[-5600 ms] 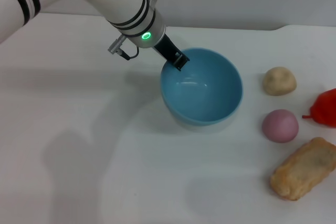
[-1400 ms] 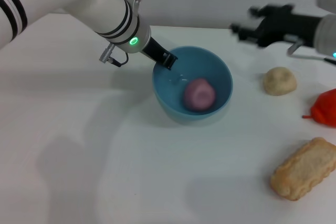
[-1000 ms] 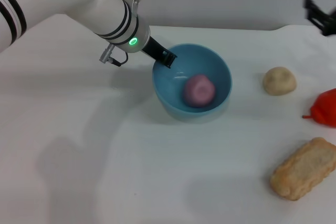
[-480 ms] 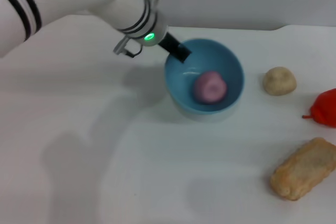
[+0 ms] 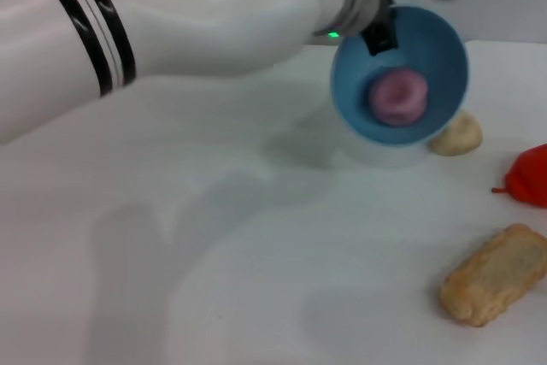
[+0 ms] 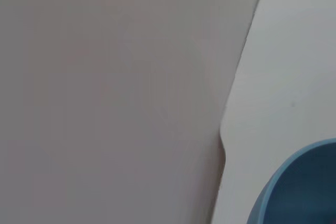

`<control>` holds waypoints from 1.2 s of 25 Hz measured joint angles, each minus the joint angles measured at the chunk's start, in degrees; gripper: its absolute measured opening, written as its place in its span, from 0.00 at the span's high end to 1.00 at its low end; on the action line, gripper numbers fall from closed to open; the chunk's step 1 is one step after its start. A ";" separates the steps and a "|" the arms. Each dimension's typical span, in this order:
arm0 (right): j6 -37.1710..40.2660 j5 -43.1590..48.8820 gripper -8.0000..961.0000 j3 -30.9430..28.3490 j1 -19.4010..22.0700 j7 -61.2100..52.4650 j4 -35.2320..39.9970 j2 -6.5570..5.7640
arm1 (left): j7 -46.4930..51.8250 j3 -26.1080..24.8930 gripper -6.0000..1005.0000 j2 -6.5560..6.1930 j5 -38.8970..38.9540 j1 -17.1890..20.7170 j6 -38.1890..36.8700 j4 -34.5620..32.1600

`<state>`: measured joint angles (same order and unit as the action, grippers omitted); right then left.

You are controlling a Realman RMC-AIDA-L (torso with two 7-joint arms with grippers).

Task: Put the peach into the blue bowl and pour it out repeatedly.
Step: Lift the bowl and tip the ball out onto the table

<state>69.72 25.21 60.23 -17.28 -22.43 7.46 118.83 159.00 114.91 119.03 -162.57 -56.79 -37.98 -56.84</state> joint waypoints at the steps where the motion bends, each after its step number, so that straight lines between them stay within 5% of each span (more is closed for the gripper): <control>1: 0.00 0.00 0.34 0.00 0.00 0.00 0.00 0.00 | -0.42 2.01 1.00 0.04 -1.65 -0.01 1.20 -0.34; 13: -0.09 -0.07 0.33 -0.62 0.05 0.05 -0.40 0.11 | -23.46 12.45 0.99 0.06 -2.94 5.88 16.44 -2.82; 23: -0.21 -0.08 0.34 -0.65 -0.57 0.09 -0.78 0.16 | -43.87 14.53 0.99 0.04 -2.96 13.16 32.58 -2.34; 30: -0.17 -0.08 0.33 -0.64 -1.10 0.08 -0.82 0.18 | -45.09 14.32 0.99 0.06 -2.95 14.24 34.44 -2.12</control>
<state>69.55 25.13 59.59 -18.38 -22.35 6.64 119.00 113.92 129.23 119.09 -165.52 -42.55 -3.53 -58.96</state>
